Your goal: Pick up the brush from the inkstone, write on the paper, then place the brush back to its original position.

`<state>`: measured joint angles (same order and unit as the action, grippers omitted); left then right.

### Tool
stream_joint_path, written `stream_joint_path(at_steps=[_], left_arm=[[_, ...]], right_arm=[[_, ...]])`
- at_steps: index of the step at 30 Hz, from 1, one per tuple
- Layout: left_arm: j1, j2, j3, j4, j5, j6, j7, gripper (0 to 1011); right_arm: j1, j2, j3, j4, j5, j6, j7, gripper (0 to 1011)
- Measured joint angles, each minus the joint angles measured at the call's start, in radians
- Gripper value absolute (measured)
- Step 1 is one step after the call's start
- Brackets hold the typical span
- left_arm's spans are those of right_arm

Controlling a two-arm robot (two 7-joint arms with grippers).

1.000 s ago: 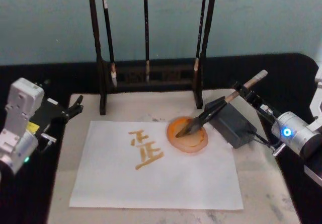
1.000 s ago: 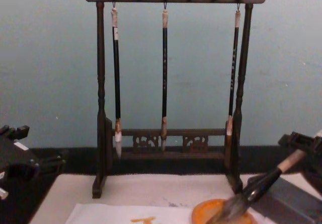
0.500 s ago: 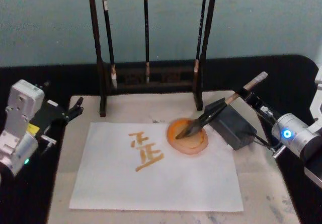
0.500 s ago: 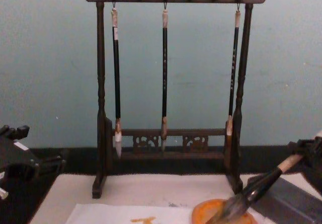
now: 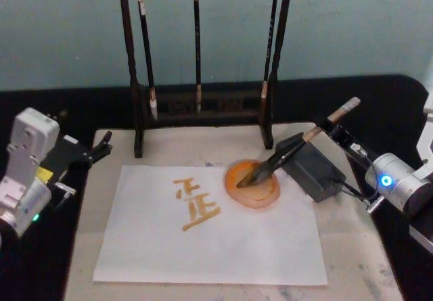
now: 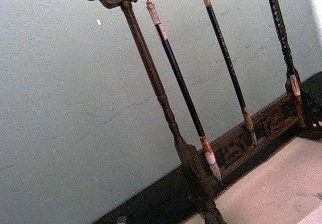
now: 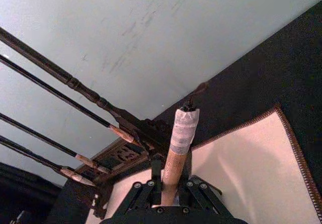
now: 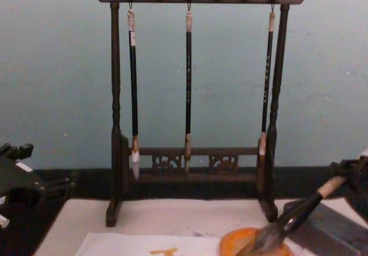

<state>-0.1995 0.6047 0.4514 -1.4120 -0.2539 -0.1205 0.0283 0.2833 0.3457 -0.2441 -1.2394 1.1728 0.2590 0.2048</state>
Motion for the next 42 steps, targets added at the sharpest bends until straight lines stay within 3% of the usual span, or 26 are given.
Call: stream_joint_path(at_steps=[14,25,37,42], left_arm=[[0.000,0.000,0.000,0.000,0.000,0.000,0.000,1010],[0.000,0.000,0.000,0.000,0.000,0.000,0.000,1010],[0.000,0.000,0.000,0.000,0.000,0.000,0.000,1010],[0.000,0.000,0.000,0.000,0.000,0.000,0.000,1010]], right_arm=[[0.007,0.013,-0.018,-0.013,0.022,-0.025,0.014,175],[0.015,0.046,-0.051,-0.072,0.021,-0.069,0.051,175],[0.053,0.097,-0.119,-0.128,-0.097,-0.159,0.107,175],[0.077,0.106,-0.150,-0.141,-0.171,-0.187,0.141,175]])
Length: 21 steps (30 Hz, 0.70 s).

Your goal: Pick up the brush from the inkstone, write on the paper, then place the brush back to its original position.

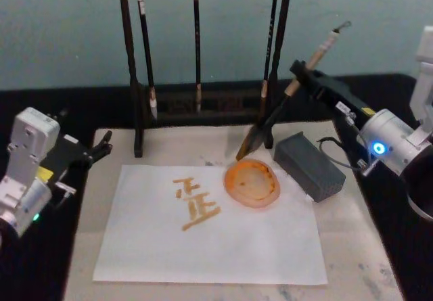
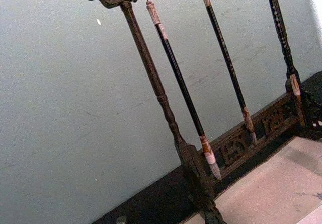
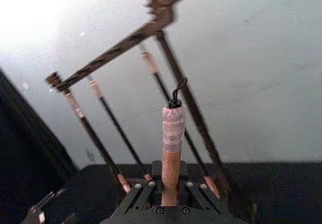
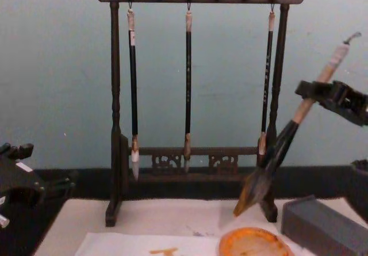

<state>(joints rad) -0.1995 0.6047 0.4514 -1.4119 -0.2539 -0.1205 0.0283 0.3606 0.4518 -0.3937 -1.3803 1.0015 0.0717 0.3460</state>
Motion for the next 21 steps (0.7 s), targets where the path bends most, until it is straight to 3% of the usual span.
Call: stream_joint_path(at_steps=[8,21], left_arm=[[0.000,0.000,0.000,0.000,0.000,0.000,0.000,1010],[0.000,0.000,0.000,0.000,0.000,0.000,0.000,1010]], right_arm=[[0.041,-0.005,-0.049,0.005,-0.107,-0.038,0.070,175],[0.089,-0.046,-0.116,0.051,-0.226,-0.079,0.167,175]])
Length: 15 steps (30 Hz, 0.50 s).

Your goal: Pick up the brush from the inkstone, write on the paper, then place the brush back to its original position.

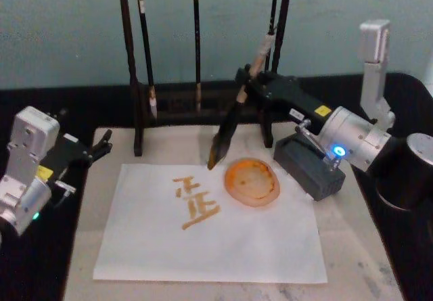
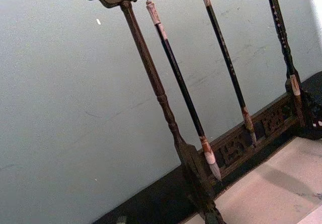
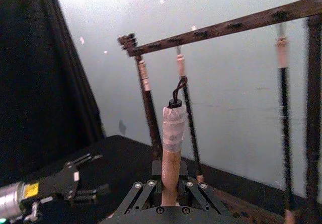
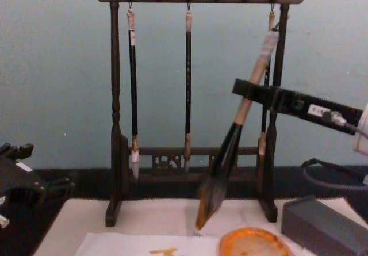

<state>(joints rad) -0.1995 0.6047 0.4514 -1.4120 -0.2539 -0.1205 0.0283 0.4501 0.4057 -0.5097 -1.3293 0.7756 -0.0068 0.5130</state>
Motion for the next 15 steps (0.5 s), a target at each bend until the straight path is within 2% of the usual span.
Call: stream_joint_path(at_steps=[15], left_arm=[[0.000,0.000,0.000,0.000,0.000,0.000,0.000,1010]], right_arm=[[0.024,-0.044,-0.038,0.035,-0.072,-0.012,0.079,175]])
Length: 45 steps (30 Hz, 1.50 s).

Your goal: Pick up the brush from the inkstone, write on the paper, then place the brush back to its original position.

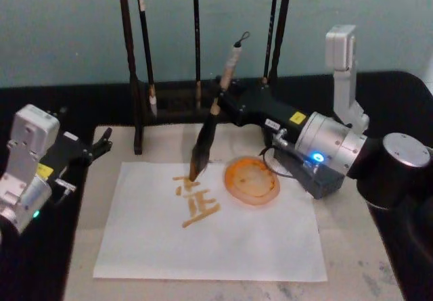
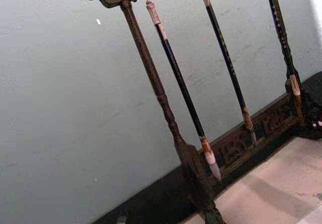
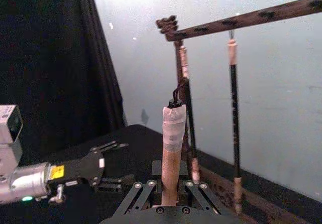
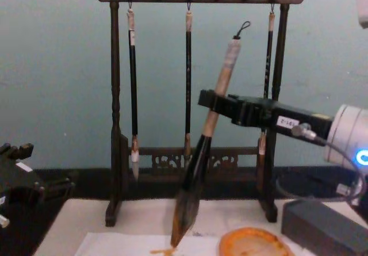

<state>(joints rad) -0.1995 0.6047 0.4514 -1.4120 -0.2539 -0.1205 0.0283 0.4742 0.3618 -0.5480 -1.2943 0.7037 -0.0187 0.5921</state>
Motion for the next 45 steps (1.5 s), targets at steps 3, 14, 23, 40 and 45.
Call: stream_joint_path(at_steps=[3,14,23,40,45], left_arm=[[0.000,0.000,0.000,0.000,0.000,0.000,0.000,1010],[0.000,0.000,0.000,0.000,0.000,0.000,0.000,1010],[0.000,0.000,0.000,0.000,0.000,0.000,0.000,1009],[0.000,0.000,0.000,0.000,0.000,0.000,0.000,1010],[0.000,0.000,0.000,0.000,0.000,0.000,0.000,1010]], right_arm=[[0.000,-0.008,-0.006,0.006,-0.010,0.001,0.009,175],[0.011,-0.042,-0.021,0.040,-0.039,-0.001,0.032,175],[0.014,-0.062,-0.022,0.059,-0.046,-0.004,0.046,175],[0.018,-0.084,-0.029,0.088,-0.054,-0.002,0.058,175],[0.019,-0.085,-0.030,0.094,-0.058,0.000,0.059,175]])
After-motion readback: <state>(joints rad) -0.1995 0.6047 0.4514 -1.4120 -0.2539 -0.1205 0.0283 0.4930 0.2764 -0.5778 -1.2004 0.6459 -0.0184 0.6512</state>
